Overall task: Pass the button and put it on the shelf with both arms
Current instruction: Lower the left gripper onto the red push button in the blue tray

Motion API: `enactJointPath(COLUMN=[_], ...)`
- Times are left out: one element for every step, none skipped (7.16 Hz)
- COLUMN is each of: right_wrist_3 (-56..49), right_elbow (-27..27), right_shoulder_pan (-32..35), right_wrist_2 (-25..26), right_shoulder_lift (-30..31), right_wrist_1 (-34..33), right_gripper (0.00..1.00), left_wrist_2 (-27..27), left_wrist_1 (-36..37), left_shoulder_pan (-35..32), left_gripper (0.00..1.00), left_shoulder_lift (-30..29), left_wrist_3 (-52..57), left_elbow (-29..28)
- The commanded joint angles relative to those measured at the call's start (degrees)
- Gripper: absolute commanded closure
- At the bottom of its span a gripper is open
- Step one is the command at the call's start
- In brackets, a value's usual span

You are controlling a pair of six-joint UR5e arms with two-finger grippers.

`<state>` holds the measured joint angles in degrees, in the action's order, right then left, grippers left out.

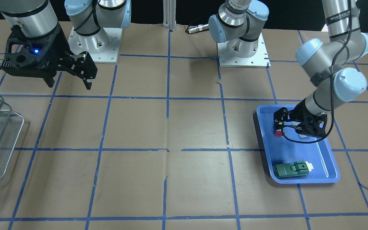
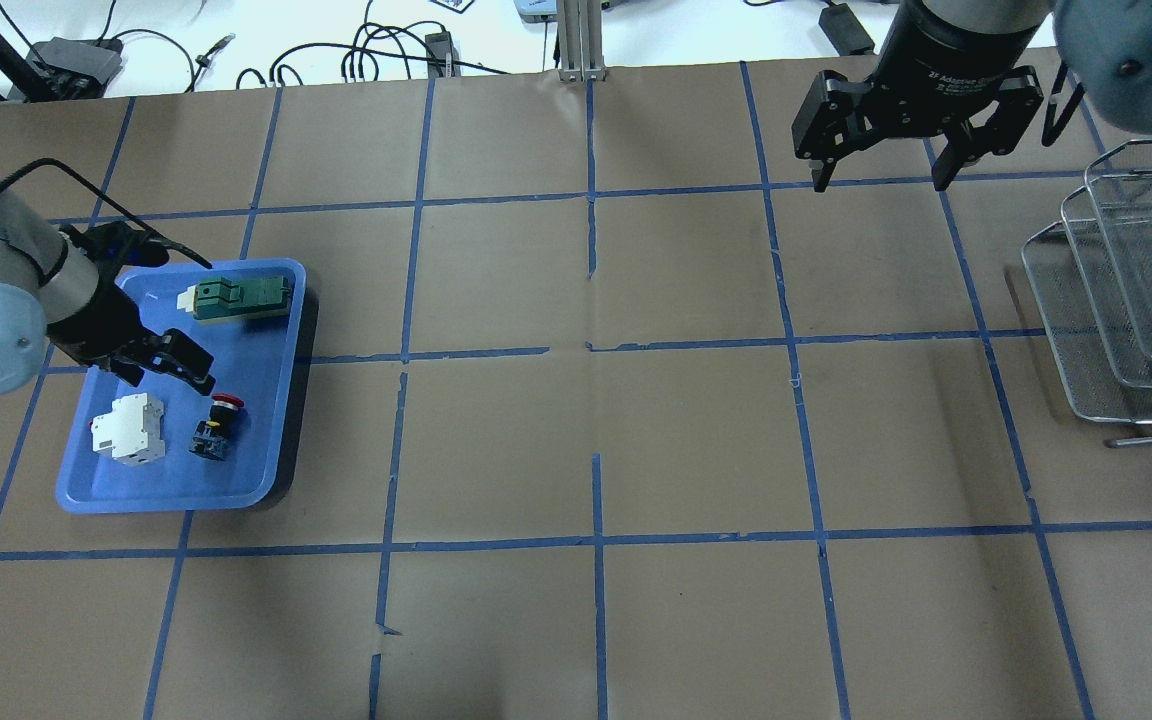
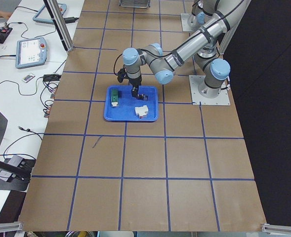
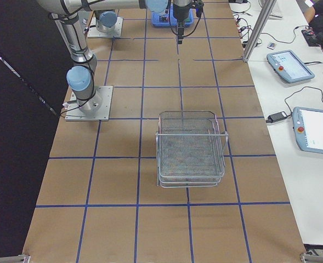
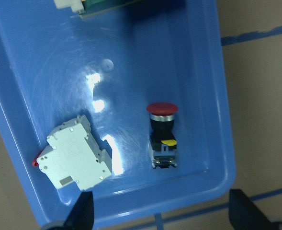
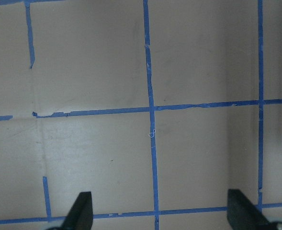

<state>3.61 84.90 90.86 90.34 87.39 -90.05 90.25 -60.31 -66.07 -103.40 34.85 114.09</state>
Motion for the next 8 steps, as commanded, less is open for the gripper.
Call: enactJointPath(right_wrist_3=[0.0, -0.1, -0.1, -0.4, -0.4, -0.2, -0.1, -0.1], right_elbow=[0.0, 0.0, 0.0, -0.1, -0.1, -0.1, -0.1, -0.1], right_shoulder_pan=[-0.1, -0.2, -0.2, -0.6, -0.5, -0.2, 0.0, -0.1], right_wrist_2=[0.0, 0.0, 0.0, 0.2, 0.3, 0.0, 0.0, 0.0], right_shoulder_lift=[0.1, 0.1, 0.1, 0.2, 0.7, 0.7, 0.7, 0.7], right_wrist_1=[0.0, 0.1, 0.0, 0.2, 0.1, 0.1, 0.1, 0.1], right_gripper=[0.0, 0.0, 0.0, 0.0, 0.0, 0.0, 0.0, 0.0], left_wrist_2=[0.2, 0.6, 0.6, 2.2, 6.1, 6.3, 6.1, 5.6], left_wrist_1=[1.2, 1.2, 1.8, 3.2, 3.2, 3.2, 3.3, 3.3], left_shoulder_pan=[-0.6, -0.6, -0.6, -0.6, -0.6, -0.6, -0.6, -0.7], left_gripper=[0.0, 0.0, 0.0, 0.1, 0.38, 0.76, 0.95, 0.97], left_shoulder_lift=[-3.8, -5.2, -5.8, -5.9, -5.9, -5.9, -5.9, -5.8], left_wrist_3=[0.6, 0.6, 0.6, 0.6, 0.6, 0.0, -0.7, -2.1], left_elbow=[-0.4, 0.0, -0.1, 0.3, 0.5, 0.7, 0.6, 0.4])
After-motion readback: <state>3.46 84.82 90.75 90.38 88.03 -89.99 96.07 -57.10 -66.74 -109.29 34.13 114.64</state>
